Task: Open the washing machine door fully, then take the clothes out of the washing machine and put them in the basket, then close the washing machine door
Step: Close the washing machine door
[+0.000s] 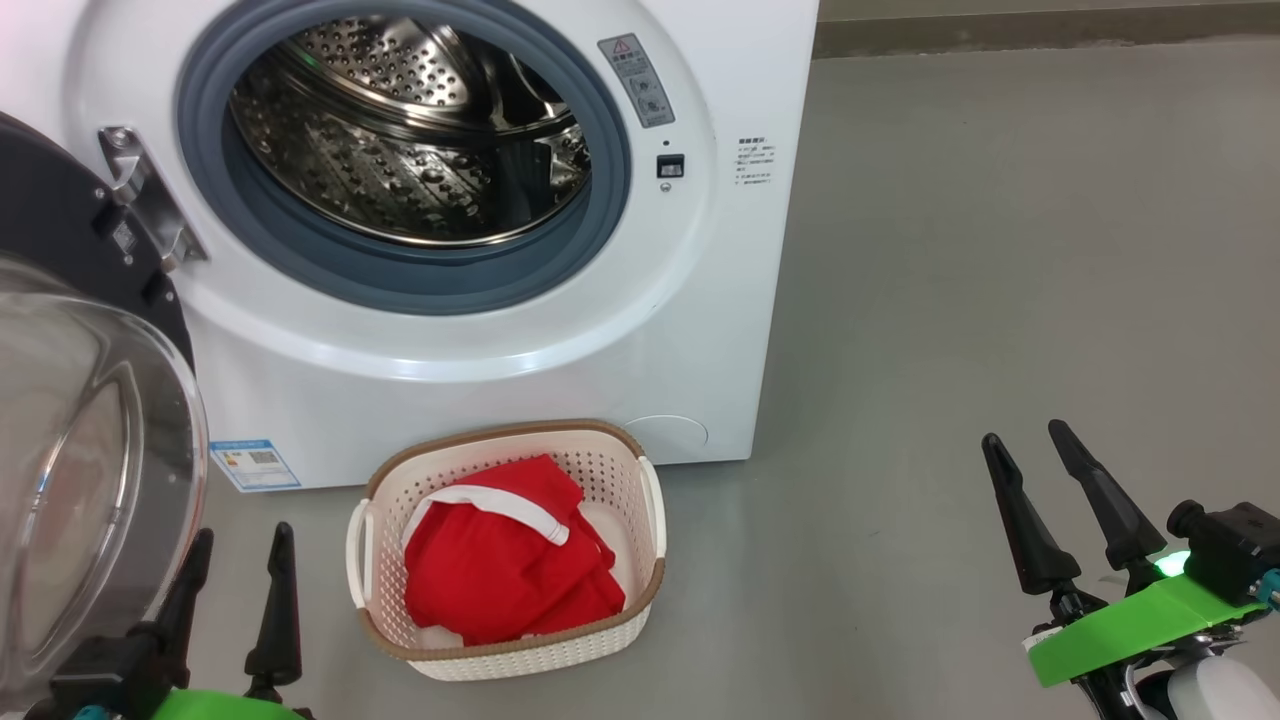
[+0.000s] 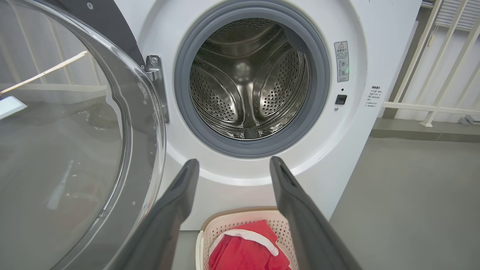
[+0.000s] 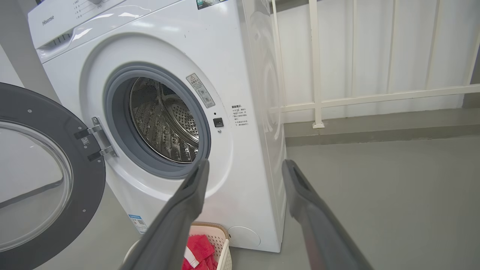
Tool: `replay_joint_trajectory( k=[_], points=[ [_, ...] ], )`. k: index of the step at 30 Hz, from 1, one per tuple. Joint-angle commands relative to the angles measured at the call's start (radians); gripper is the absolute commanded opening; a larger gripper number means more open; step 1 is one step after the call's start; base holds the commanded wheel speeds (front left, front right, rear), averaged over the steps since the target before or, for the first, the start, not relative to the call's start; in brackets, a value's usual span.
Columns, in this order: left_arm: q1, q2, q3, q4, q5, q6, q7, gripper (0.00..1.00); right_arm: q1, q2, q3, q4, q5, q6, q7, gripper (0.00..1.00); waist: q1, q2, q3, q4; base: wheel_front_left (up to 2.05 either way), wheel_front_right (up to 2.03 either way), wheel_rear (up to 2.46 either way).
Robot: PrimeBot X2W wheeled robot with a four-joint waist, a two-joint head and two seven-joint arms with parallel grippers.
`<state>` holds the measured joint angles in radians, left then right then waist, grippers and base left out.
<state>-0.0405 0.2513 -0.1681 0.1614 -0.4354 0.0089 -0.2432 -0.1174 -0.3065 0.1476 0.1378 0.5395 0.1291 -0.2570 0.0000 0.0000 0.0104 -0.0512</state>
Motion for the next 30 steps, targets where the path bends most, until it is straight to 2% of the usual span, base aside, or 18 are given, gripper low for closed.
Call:
replay_joint_trajectory(
  k=[1, 13, 30],
  points=[
    [-0.026, 0.030, 0.032, -0.024, -0.010, 0.013, -0.010, 1.00, 0.005, -0.013, 0.012, -0.025, -0.006, 0.002, -0.005, 1.00, 0.0000, 0.0000, 0.000, 0.007, 0.00, 0.00, 0.00],
    [-0.020, 0.037, 0.027, -0.028, -0.009, 0.027, -0.002, 1.00, 0.009, -0.010, 0.014, -0.023, -0.007, 0.002, -0.005, 1.00, 0.0000, 0.0000, -0.007, 0.069, 0.00, 0.00, 0.00],
    [-0.007, 0.049, 0.025, -0.027, -0.009, 0.057, 0.012, 1.00, 0.005, -0.015, 0.039, -0.012, 0.005, 0.002, -0.005, 1.00, 0.0000, 0.0000, -0.028, 0.243, 0.00, 0.00, 0.00]
  ],
)
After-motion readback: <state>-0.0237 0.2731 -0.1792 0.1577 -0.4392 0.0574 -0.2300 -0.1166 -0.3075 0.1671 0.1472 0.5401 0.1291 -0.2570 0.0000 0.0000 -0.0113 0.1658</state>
